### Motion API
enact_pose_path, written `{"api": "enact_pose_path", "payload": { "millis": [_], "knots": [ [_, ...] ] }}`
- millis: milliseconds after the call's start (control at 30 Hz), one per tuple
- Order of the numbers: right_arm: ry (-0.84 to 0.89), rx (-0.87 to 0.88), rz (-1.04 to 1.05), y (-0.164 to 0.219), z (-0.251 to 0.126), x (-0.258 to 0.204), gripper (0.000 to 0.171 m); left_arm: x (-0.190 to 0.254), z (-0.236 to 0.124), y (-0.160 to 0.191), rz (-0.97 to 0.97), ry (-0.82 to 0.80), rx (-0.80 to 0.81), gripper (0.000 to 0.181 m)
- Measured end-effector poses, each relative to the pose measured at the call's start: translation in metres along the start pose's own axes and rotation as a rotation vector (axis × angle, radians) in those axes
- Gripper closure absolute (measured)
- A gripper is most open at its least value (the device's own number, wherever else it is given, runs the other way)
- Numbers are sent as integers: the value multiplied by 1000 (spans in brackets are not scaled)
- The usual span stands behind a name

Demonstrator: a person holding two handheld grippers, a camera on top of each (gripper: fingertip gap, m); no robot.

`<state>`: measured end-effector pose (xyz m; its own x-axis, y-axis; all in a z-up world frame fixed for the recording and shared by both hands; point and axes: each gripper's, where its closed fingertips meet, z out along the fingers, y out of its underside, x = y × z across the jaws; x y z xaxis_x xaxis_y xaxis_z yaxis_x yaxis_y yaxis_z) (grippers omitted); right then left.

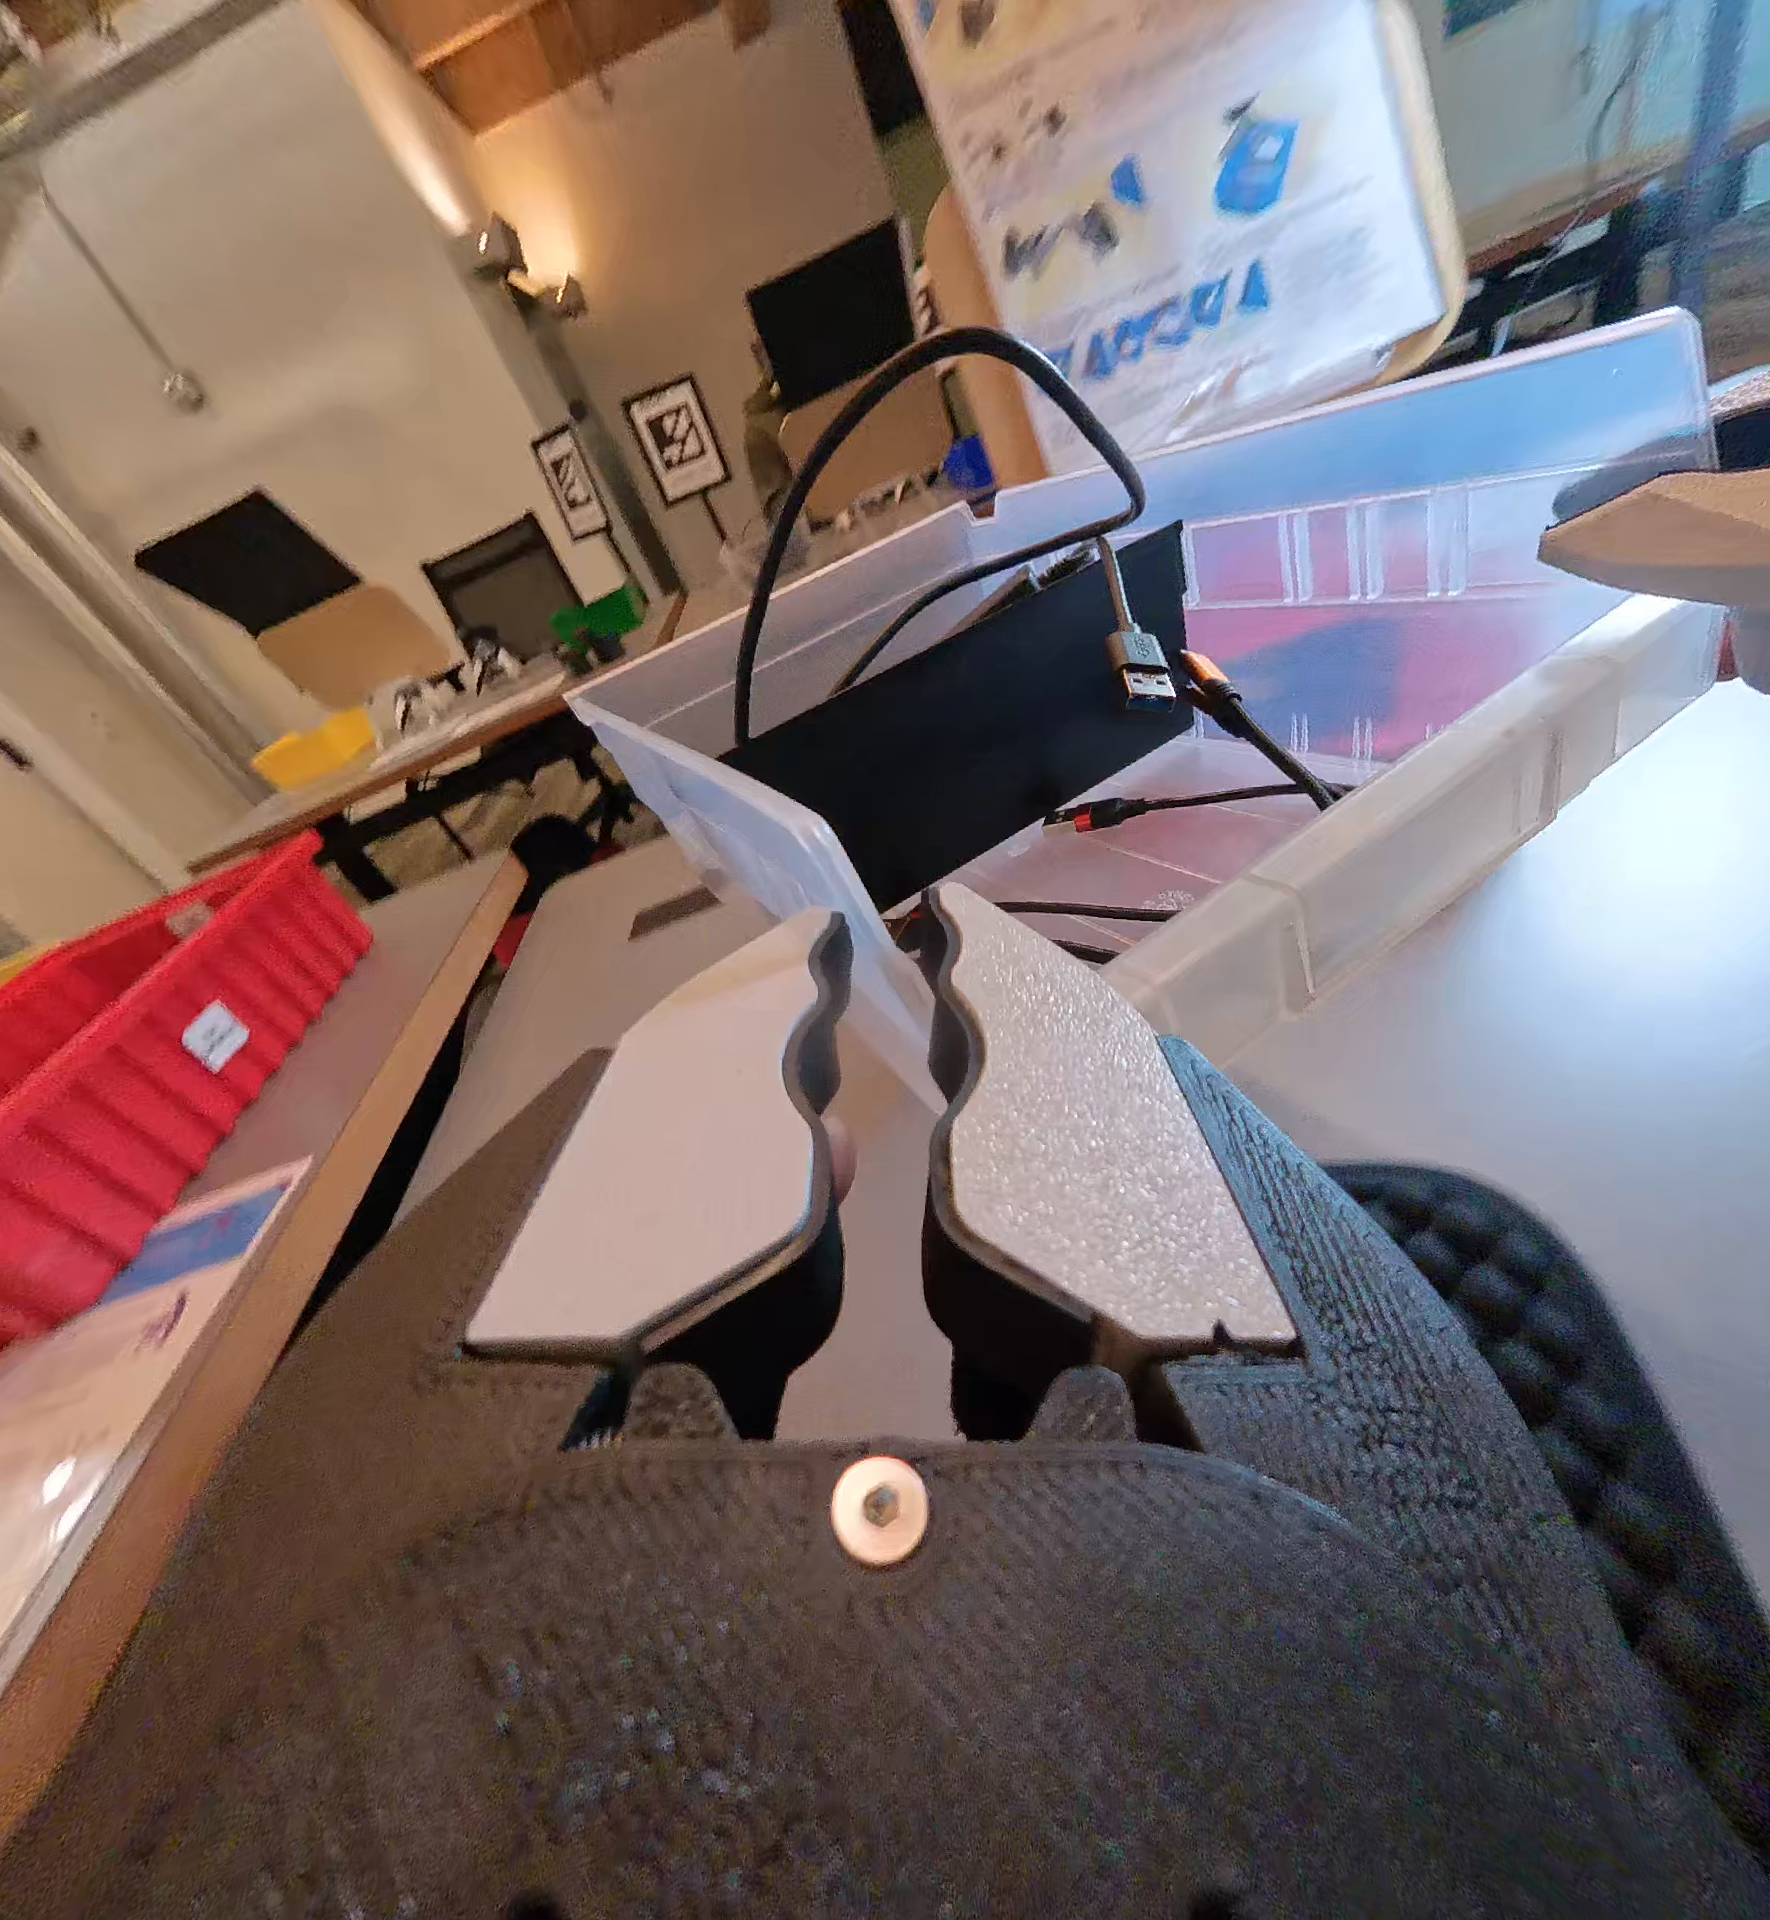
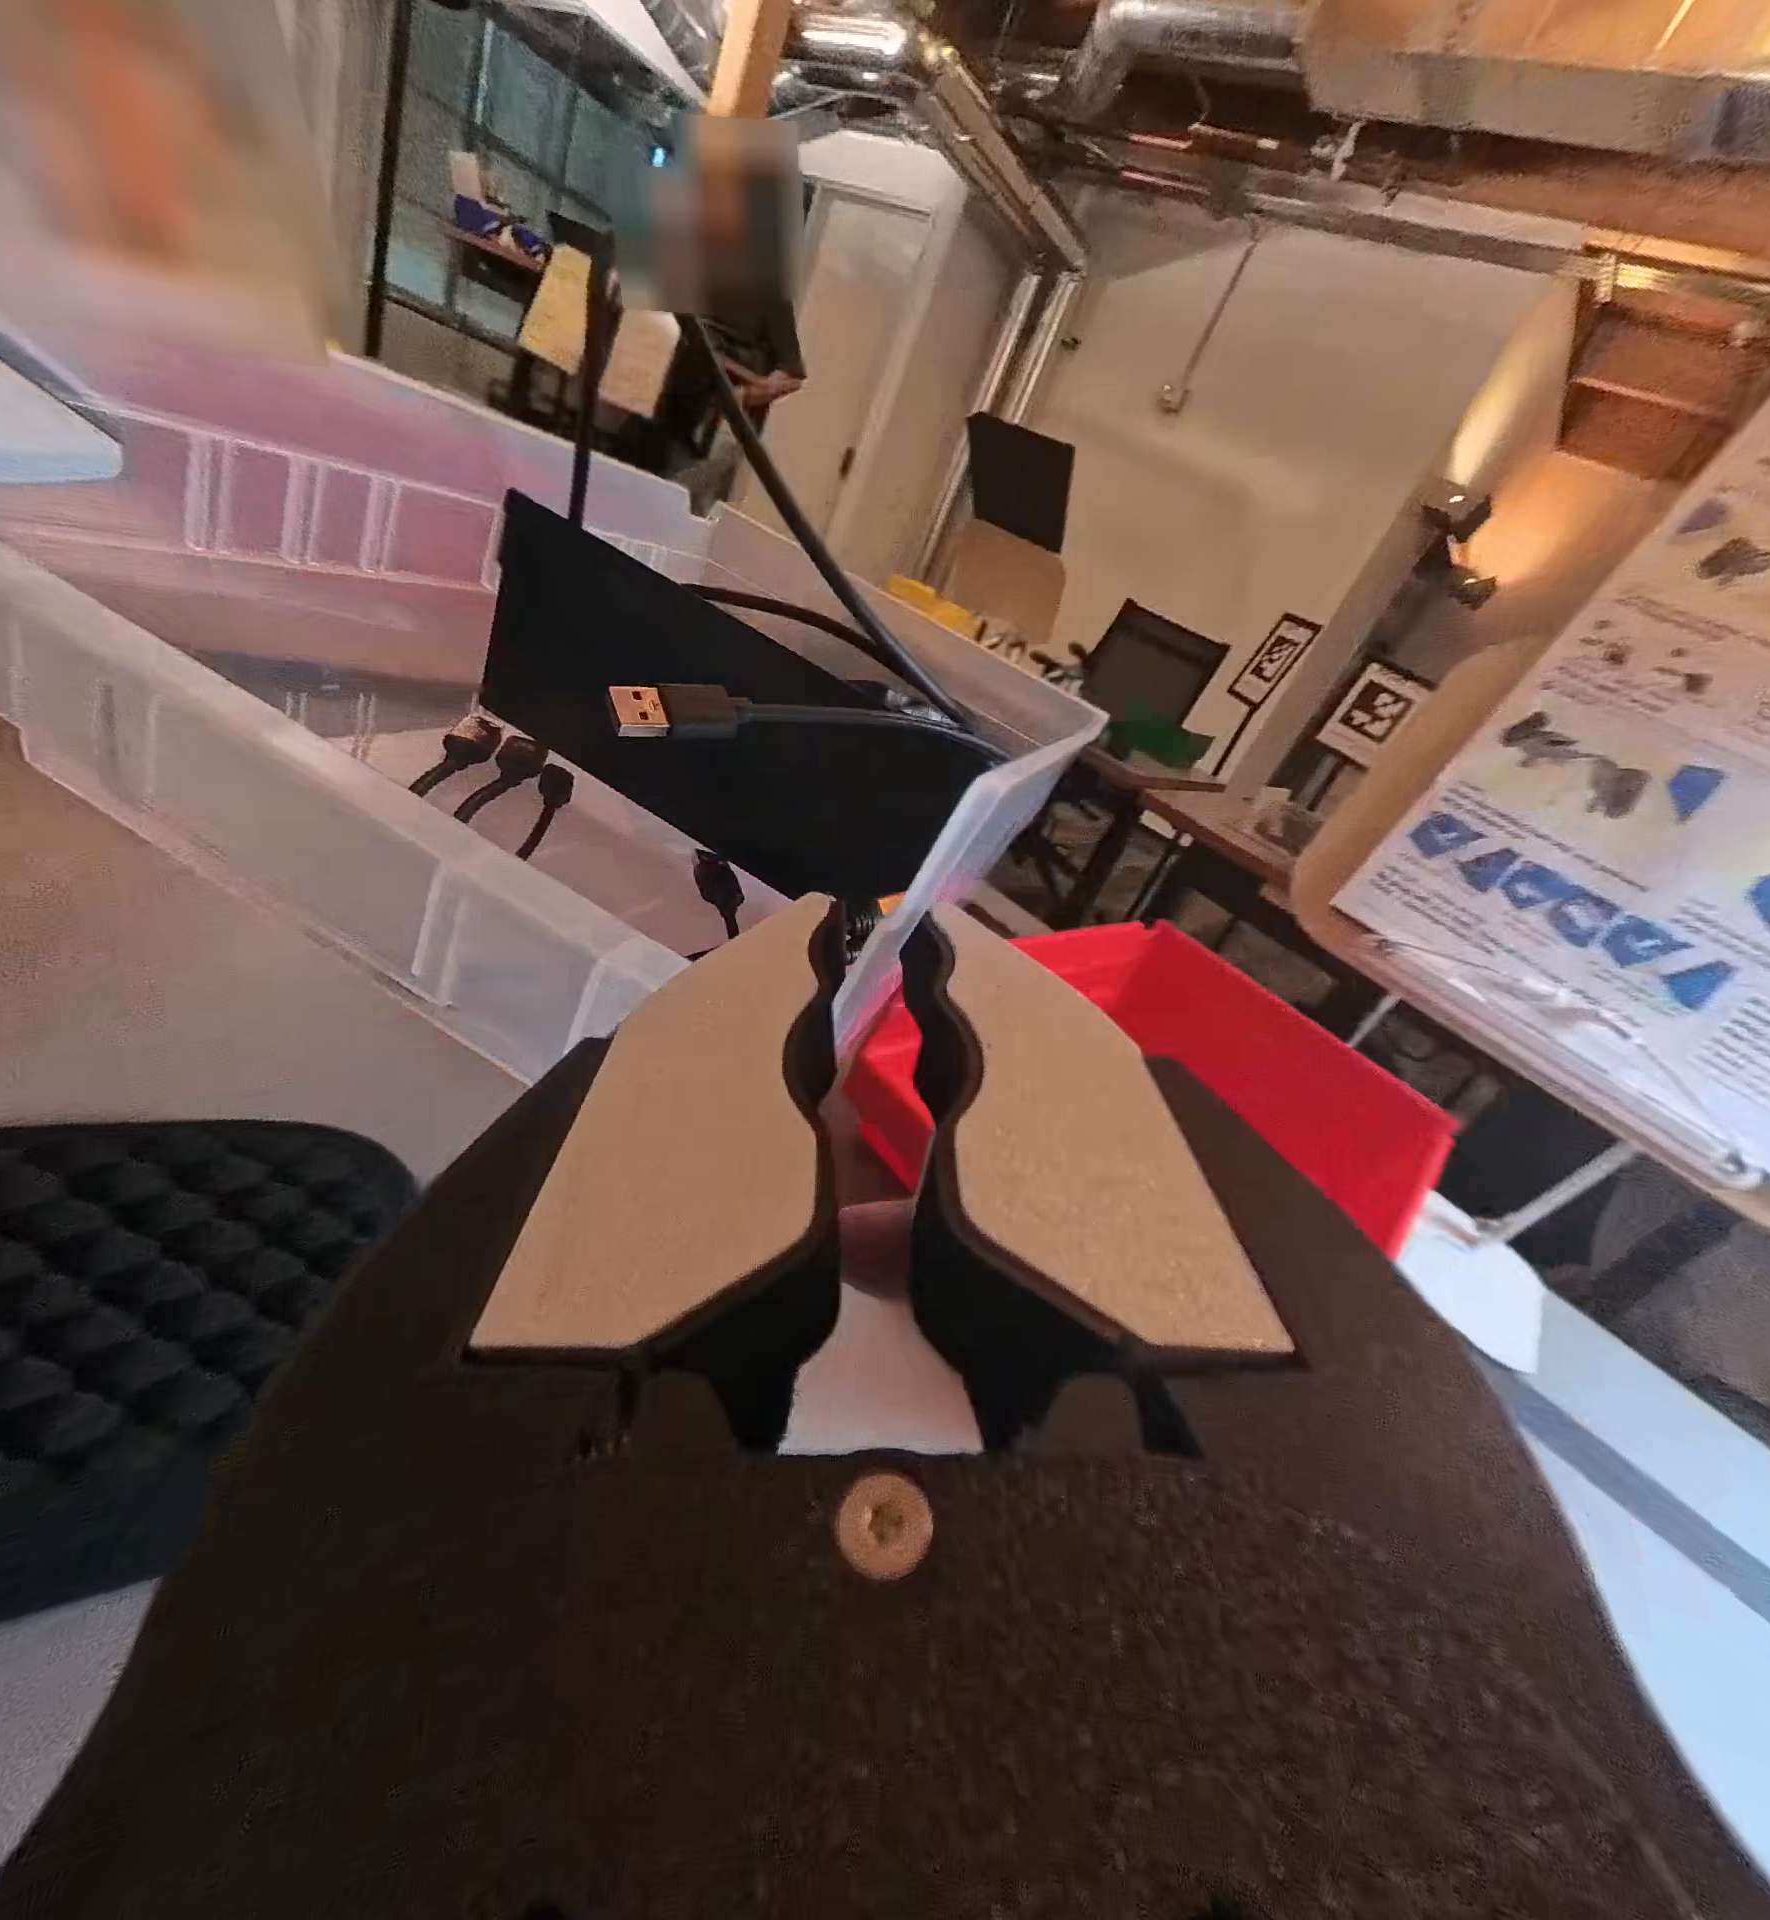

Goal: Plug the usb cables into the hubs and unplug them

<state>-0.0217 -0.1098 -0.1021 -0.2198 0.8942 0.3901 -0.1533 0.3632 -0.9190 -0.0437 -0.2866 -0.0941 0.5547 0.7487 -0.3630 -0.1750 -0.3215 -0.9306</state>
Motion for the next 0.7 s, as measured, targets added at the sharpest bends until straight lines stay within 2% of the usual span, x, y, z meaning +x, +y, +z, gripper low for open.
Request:
{"api": "enact_pose_path", "payload": {
  "millis": [100, 200, 333, 433, 500, 567, 633, 700],
  "knots": [
    [-50, -61, 4, 33, 23, -30, 161, -11, 1, 44, -36, -15, -52, 169],
    [-78, -146, -1, 66, 30, -41, 161, -5, 15, 83, -80, 22, -102, 170],
    [-101, -241, -3, 91, 27, -36, 156, 5, 40, 97, -131, 37, -78, 169],
    [-215, -337, 30, 109, 20, -42, 149, 5, 64, 109, -184, 69, -142, 171],
    [-269, -385, 24, 113, 11, -37, 146, 21, 73, 121, -174, 192, -246, 160],
    [-311, -419, 30, 110, 2, -20, 145, 18, 77, 113, -146, 198, -239, 150],
    [-340, -473, 40, 108, -6, 8, 140, 4, 72, 86, -88, 152, -157, 151],
    [-377, -573, -8, 119, -11, 36, 129, 5, 66, 62, -12, 185, -134, 149]
  ]
}}
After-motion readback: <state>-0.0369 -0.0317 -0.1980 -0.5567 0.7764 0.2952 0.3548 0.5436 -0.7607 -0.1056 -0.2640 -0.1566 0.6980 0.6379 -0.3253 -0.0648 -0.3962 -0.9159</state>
